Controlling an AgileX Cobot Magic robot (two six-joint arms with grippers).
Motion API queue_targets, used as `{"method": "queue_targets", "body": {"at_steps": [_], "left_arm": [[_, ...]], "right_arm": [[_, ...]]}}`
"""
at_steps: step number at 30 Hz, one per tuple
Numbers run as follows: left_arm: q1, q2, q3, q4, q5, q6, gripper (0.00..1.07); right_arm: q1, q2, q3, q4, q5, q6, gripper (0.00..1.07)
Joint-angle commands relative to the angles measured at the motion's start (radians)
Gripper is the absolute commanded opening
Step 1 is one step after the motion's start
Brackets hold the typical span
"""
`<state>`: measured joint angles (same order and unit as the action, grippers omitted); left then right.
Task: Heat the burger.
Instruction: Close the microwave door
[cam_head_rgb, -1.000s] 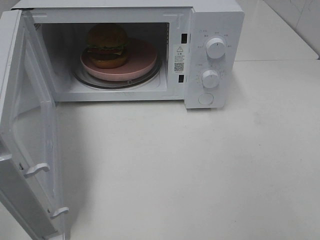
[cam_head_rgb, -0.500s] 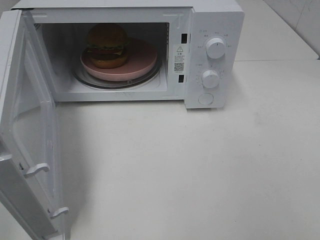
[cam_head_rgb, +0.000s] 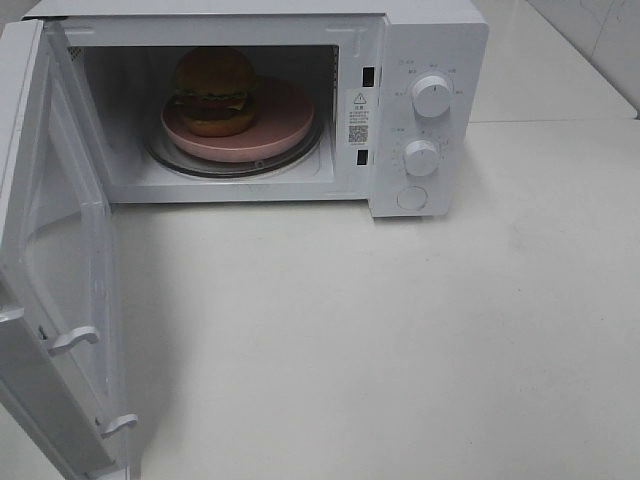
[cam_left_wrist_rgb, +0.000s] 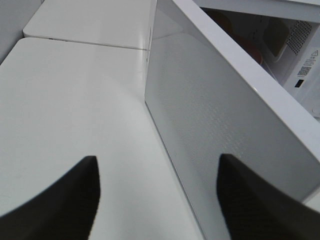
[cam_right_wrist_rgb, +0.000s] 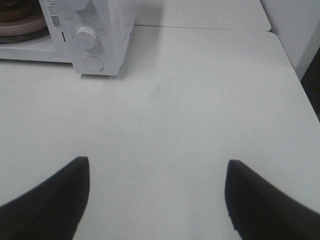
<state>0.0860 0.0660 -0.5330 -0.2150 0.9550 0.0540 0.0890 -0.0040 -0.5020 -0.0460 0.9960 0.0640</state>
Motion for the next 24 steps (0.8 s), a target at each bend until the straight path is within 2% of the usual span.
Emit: {"method": "queue_targets", "body": {"at_steps": [1,2,3,4,5,7,13,15,17,18,21,23,24], "left_arm": [[-0.004,0.058,-0.007,0.008,-0.082,-0.005,0.34],[-0.004,0.058,-0.007,0.008,-0.082,-0.005,0.34],[-0.004,0.102,-0.007,0.025,-0.108,-0.005,0.21],[-0.004,0.126,-0.007,0.035,-0.121,-0.005,0.16],[-0.004,0.126,-0.007,0.035,-0.121,-0.005,0.16],[-0.006,0.182,0.002,0.066,-0.209,-0.005,0.0],[-0.006,0.227,0.053,0.104,-0.334,-0.005,0.0],[-0.006,0.264,0.124,0.11,-0.475,0.003,0.0],[-0.006,0.274,0.143,0.11,-0.513,0.003,0.0],[-0.006,0.294,0.177,0.106,-0.61,0.003,0.0],[-0.006,0.303,0.195,0.106,-0.65,0.003,0.0],[-0.006,0.357,0.252,0.106,-0.817,0.003,0.0],[-0.006,0.357,0.252,0.106,-0.817,0.003,0.0]], "right_arm": [[-0.007,-0.027,0.003,0.003,-0.002,-0.011,0.75],[-0.007,-0.027,0.003,0.003,-0.002,-0.011,0.75],[-0.007,-0.027,0.003,0.003,-0.002,-0.011,0.75],[-0.007,-0.027,0.003,0.003,-0.002,-0.011,0.75],[-0.007,-0.027,0.003,0.003,-0.002,-0.011,0.75],[-0.007,-0.027,0.003,0.003,-0.002,-0.011,0.75],[-0.007,-0.027,0.003,0.003,-0.002,-0.011,0.75],[-0.007,-0.027,0.003,0.003,-0.002,-0.011,0.75],[-0.007,-0.027,0.003,0.003,-0.002,-0.011,0.75],[-0.007,-0.027,0.003,0.003,-0.002,-0.011,0.75],[-0.007,-0.027,0.003,0.003,-0.002,-0.011,0.75],[-0.007,-0.027,0.003,0.003,-0.002,-0.011,0.75],[-0.007,-0.027,0.003,0.003,-0.002,-0.011,0.75]]}}
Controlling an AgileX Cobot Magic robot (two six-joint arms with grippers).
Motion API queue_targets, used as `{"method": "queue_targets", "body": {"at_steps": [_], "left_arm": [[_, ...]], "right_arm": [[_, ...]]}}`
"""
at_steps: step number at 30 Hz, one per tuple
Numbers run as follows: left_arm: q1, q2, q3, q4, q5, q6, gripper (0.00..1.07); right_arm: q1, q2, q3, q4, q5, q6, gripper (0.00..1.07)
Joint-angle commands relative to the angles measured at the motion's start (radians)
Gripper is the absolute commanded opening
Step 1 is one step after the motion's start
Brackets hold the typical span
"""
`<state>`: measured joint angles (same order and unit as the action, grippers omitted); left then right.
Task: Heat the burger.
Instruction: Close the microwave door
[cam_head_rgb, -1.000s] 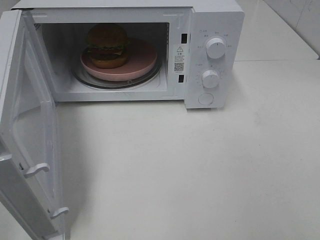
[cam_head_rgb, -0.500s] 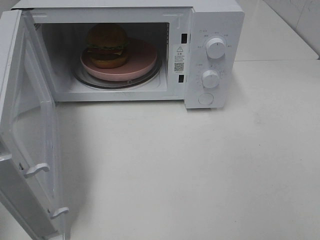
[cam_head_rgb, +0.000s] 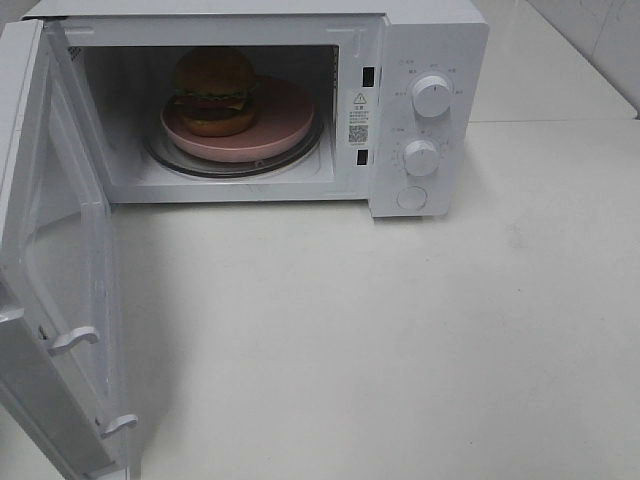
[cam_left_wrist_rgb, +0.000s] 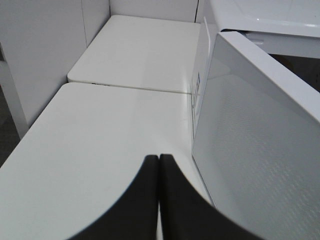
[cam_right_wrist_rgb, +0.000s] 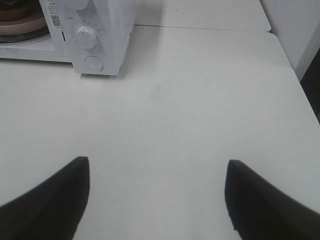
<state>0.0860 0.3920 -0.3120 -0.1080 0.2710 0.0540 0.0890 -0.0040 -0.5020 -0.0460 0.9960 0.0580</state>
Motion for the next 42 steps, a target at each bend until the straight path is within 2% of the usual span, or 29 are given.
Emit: {"method": "queue_targets", "body": {"at_steps": [1,8,10,13,14,15,16,17,18,19,20,21,22,23,24,25,26,28,29,30,32,39,42], "left_arm": [[-0.006,0.043,0.041,-0.001,-0.162,0.003,0.0],[-0.006,0.188,0.069,0.009,-0.388,0.003,0.0],[-0.006,0.28,0.069,0.068,-0.492,0.003,0.0],[-0.006,0.316,0.069,0.098,-0.529,0.002,0.0],[-0.006,0.378,0.069,0.158,-0.593,-0.003,0.0],[-0.006,0.446,0.069,0.219,-0.636,-0.035,0.0],[-0.006,0.446,0.069,0.219,-0.636,-0.035,0.0],[-0.006,0.479,0.069,0.249,-0.653,-0.064,0.0],[-0.006,0.534,0.069,0.308,-0.681,-0.13,0.0],[-0.006,0.534,0.069,0.308,-0.681,-0.13,0.0],[-0.006,0.558,0.069,0.333,-0.695,-0.159,0.0],[-0.006,0.615,0.069,0.405,-0.745,-0.205,0.0],[-0.006,0.615,0.069,0.405,-0.745,-0.205,0.0],[-0.006,0.67,0.069,0.479,-0.792,-0.221,0.0],[-0.006,0.697,0.069,0.521,-0.818,-0.221,0.0],[-0.006,0.697,0.069,0.521,-0.818,-0.221,0.0],[-0.006,0.742,0.069,0.591,-0.866,-0.222,0.0],[-0.008,0.764,0.069,0.618,-0.89,-0.227,0.0],[-0.009,0.8,0.069,0.652,-0.953,-0.26,0.0],[-0.009,0.8,0.069,0.652,-0.953,-0.26,0.0],[-0.009,0.85,0.069,0.672,-1.028,-0.318,0.0],[-0.01,0.914,0.057,0.7,-1.08,-0.324,0.0],[-0.041,0.932,0.041,0.692,-1.077,-0.324,0.0]], "right_arm": [[-0.007,-0.027,0.003,0.003,-0.002,-0.005,0.75],[-0.007,-0.027,0.003,0.003,-0.002,-0.004,0.75],[-0.007,-0.027,0.003,0.003,-0.002,-0.004,0.75],[-0.007,-0.027,0.003,0.003,-0.002,-0.004,0.75],[-0.007,-0.027,0.003,0.003,-0.002,-0.004,0.75],[-0.007,-0.027,0.003,0.003,-0.002,-0.004,0.75],[-0.007,-0.027,0.003,0.003,-0.002,-0.004,0.75],[-0.007,-0.027,0.003,0.003,-0.002,-0.004,0.75],[-0.007,-0.027,0.003,0.003,-0.002,-0.004,0.75],[-0.007,-0.027,0.003,0.003,-0.002,-0.004,0.75],[-0.007,-0.027,0.003,0.003,-0.002,-0.004,0.75],[-0.007,-0.027,0.003,0.003,-0.002,-0.004,0.75],[-0.007,-0.027,0.003,0.003,-0.002,-0.004,0.75],[-0.007,-0.027,0.003,0.003,-0.002,-0.004,0.75],[-0.007,-0.027,0.003,0.003,-0.002,-0.004,0.75],[-0.007,-0.027,0.003,0.003,-0.002,-0.004,0.75],[-0.007,-0.027,0.003,0.003,-0.002,-0.004,0.75],[-0.007,-0.027,0.003,0.003,-0.002,-0.004,0.75],[-0.007,-0.027,0.003,0.003,-0.002,-0.004,0.75],[-0.007,-0.027,0.003,0.003,-0.002,-0.004,0.75],[-0.007,-0.027,0.003,0.003,-0.002,-0.004,0.75],[-0.007,-0.027,0.003,0.003,-0.002,-0.004,0.75],[-0.007,-0.027,0.003,0.003,-0.002,-0.004,0.75]]}}
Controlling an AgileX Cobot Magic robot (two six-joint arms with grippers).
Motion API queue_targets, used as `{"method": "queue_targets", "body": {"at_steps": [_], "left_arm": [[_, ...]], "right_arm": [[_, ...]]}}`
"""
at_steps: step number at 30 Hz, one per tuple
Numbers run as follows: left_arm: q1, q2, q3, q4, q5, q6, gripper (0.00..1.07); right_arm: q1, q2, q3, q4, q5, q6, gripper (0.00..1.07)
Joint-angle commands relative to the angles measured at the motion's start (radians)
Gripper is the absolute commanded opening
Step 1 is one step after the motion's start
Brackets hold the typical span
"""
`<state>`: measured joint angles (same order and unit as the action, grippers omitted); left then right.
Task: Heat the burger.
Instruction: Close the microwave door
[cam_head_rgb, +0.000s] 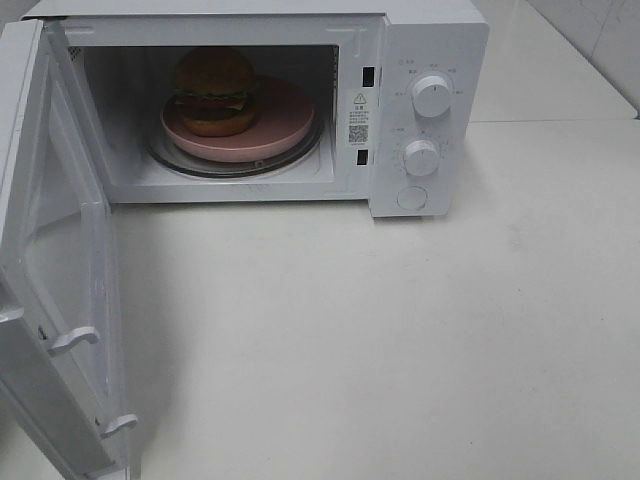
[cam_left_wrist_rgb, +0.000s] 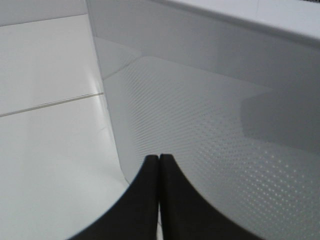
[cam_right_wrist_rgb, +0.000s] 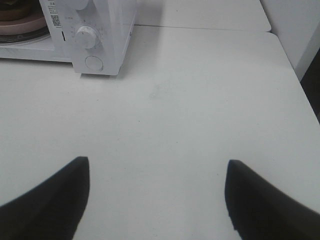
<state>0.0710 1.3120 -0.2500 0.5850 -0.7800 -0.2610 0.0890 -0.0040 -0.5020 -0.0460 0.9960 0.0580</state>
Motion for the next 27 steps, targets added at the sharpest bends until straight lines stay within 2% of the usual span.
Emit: {"method": "queue_targets", "body": {"at_steps": [1,5,6,8,9,10,11,13,14,15,16,18,20,23,27], "left_arm": [[-0.066,0.029,-0.035,-0.014,-0.026,-0.006,0.0],[-0.128,0.063,-0.061,-0.035,-0.02,-0.002,0.0],[-0.165,0.091,-0.073,-0.067,-0.017,0.02,0.0],[-0.183,0.104,-0.078,-0.089,-0.019,0.037,0.0],[-0.212,0.127,-0.084,-0.142,-0.019,0.06,0.0],[-0.212,0.127,-0.084,-0.142,-0.019,0.06,0.0],[-0.246,0.147,-0.095,-0.195,-0.019,0.063,0.0],[-0.264,0.156,-0.1,-0.224,-0.019,0.062,0.0],[-0.299,0.168,-0.112,-0.279,-0.019,0.062,0.0],[-0.299,0.168,-0.112,-0.279,-0.019,0.062,0.0],[-0.333,0.182,-0.128,-0.326,-0.018,0.063,0.0],[-0.351,0.19,-0.136,-0.348,-0.018,0.063,0.0],[-0.414,0.223,-0.174,-0.426,-0.017,0.063,0.0],[-0.43,0.234,-0.185,-0.445,-0.015,0.063,0.0],[-0.501,0.289,-0.25,-0.523,0.014,0.063,0.0]], "right_arm": [[-0.007,-0.027,0.003,0.003,-0.002,-0.004,0.75],[-0.007,-0.027,0.003,0.003,-0.002,-0.004,0.75],[-0.007,-0.027,0.003,0.003,-0.002,-0.004,0.75],[-0.007,-0.027,0.003,0.003,-0.002,-0.004,0.75],[-0.007,-0.027,0.003,0.003,-0.002,-0.004,0.75],[-0.007,-0.027,0.003,0.003,-0.002,-0.004,0.75],[-0.007,-0.027,0.003,0.003,-0.002,-0.004,0.75],[-0.007,-0.027,0.003,0.003,-0.002,-0.004,0.75],[-0.007,-0.027,0.003,0.003,-0.002,-0.004,0.75],[-0.007,-0.027,0.003,0.003,-0.002,-0.004,0.75],[-0.007,-0.027,0.003,0.003,-0.002,-0.004,0.75],[-0.007,-0.027,0.003,0.003,-0.002,-0.005,0.75],[-0.007,-0.027,0.003,0.003,-0.002,-0.005,0.75],[-0.007,-0.027,0.003,0.003,-0.002,-0.005,0.75],[-0.007,-0.027,0.003,0.003,-0.002,-0.005,0.75]]}}
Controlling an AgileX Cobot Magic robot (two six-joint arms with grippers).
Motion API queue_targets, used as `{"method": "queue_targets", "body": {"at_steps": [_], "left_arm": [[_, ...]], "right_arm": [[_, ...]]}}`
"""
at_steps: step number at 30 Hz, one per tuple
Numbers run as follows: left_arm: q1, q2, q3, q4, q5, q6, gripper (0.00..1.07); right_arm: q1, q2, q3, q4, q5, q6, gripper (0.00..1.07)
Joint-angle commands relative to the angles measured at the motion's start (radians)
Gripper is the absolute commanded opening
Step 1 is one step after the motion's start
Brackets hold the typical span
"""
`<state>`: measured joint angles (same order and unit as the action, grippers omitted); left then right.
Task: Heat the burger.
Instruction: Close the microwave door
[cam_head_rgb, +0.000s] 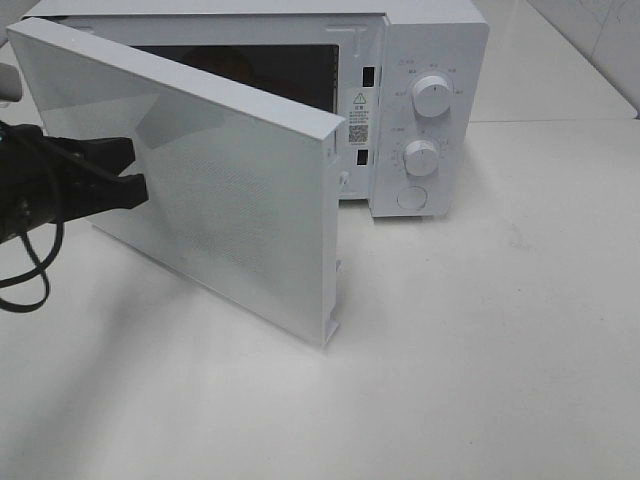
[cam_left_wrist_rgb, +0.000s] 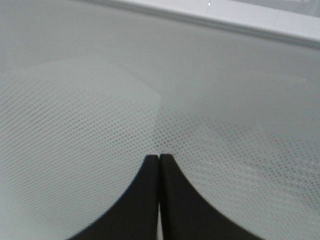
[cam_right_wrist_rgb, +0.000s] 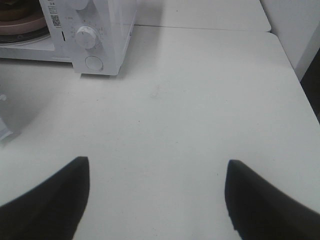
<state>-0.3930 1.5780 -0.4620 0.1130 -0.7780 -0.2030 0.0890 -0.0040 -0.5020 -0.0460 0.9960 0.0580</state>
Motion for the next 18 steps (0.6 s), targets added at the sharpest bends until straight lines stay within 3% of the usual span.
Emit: {"method": "queue_targets", "body": {"at_steps": [1,8,11,13,18], "left_arm": [[-0.037,0.023,-0.038,-0.051,0.012,0.005,0.0],[-0.132,0.129,-0.185,-0.101,0.016,0.005,0.0],[-0.14,0.144,-0.203,-0.113,0.019,0.005,0.0],[-0.167,0.193,-0.274,-0.137,0.033,0.005,0.0],[-0.197,0.249,-0.352,-0.169,0.034,0.005,0.0]], "right_arm": [[-0.007,-0.027,0.003,0.003,-0.002,-0.005,0.75],[-0.007,-0.027,0.003,0.003,-0.002,-0.004,0.75],[-0.007,-0.027,0.003,0.003,-0.002,-0.004,0.75],[-0.007,-0.027,0.003,0.003,-0.002,-0.004,0.75],[-0.007,-0.027,0.003,0.003,-0.002,-0.004,0.75]]}}
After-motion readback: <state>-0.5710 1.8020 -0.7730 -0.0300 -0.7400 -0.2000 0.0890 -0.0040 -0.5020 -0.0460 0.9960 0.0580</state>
